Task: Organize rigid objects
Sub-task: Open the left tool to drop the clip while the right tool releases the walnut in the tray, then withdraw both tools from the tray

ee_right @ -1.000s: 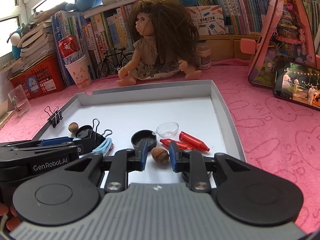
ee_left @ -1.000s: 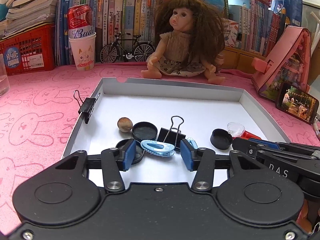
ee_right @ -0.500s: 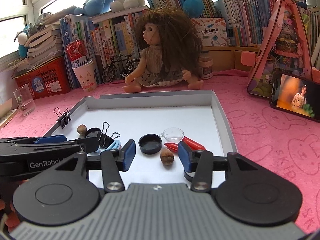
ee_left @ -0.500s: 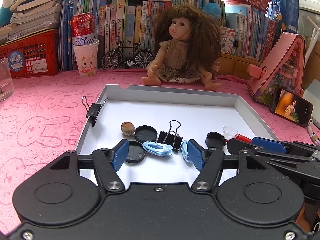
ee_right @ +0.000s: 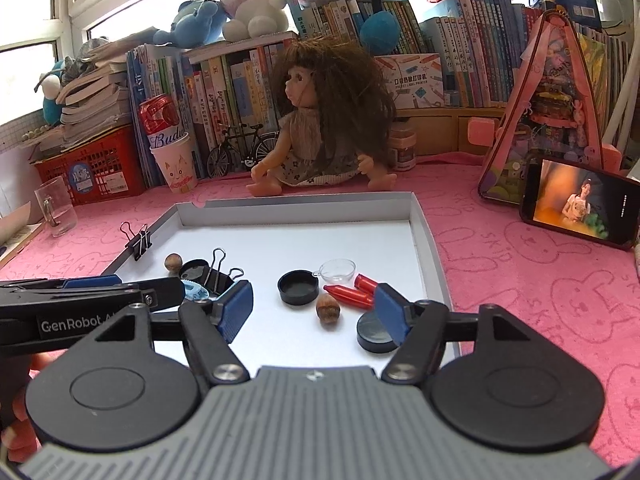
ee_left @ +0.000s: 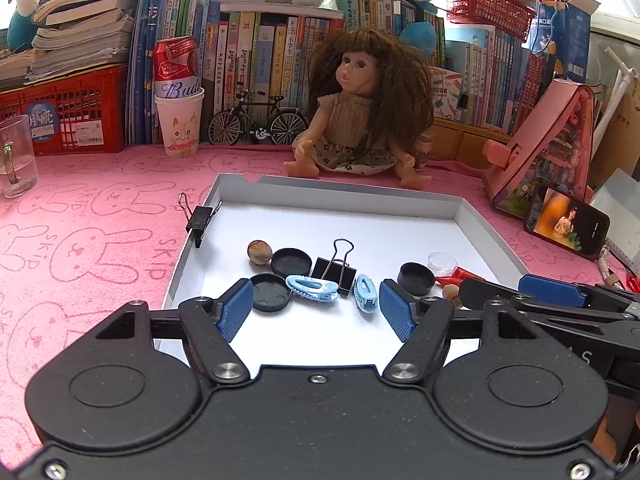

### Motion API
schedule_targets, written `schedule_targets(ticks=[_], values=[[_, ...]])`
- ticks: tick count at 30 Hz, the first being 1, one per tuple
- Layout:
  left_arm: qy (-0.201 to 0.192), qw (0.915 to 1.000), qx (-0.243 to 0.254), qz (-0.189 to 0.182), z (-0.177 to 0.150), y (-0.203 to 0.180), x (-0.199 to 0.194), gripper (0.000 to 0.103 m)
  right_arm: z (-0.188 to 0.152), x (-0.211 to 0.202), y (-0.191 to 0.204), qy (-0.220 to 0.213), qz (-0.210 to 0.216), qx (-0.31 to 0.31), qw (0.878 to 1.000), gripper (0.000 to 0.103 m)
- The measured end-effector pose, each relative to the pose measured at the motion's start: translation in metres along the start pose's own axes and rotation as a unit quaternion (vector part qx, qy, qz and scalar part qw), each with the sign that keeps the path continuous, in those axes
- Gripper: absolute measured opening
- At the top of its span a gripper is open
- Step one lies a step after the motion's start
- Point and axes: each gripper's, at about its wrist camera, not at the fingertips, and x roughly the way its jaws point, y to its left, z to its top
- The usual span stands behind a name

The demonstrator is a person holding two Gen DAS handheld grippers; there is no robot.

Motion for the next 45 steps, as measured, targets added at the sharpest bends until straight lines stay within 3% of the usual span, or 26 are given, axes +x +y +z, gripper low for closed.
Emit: schedule_targets(ticks=[34, 39, 45], values=[[-0.004, 0.9999, 0.009, 0.006, -0.021, 0.004, -0.036, 0.075, -0.013, -0.028, 0.007, 0.0, -0.007, -0.017, 1.0, 0.089], [-0.006, 0.9999, 0.006, 0.011, -0.026, 0.005, -0.044, 0.083, -0.018, -0.035, 0.007, -0.003, -0.019, -0.016, 1.0, 0.09], [-0.002, 0.9999, 0.001, 0.011, -0.033, 0.008, -0.051, 0.086, -0.025, -0.043, 0.005, -0.004, -0.037, -0.006, 0.999, 0.092]])
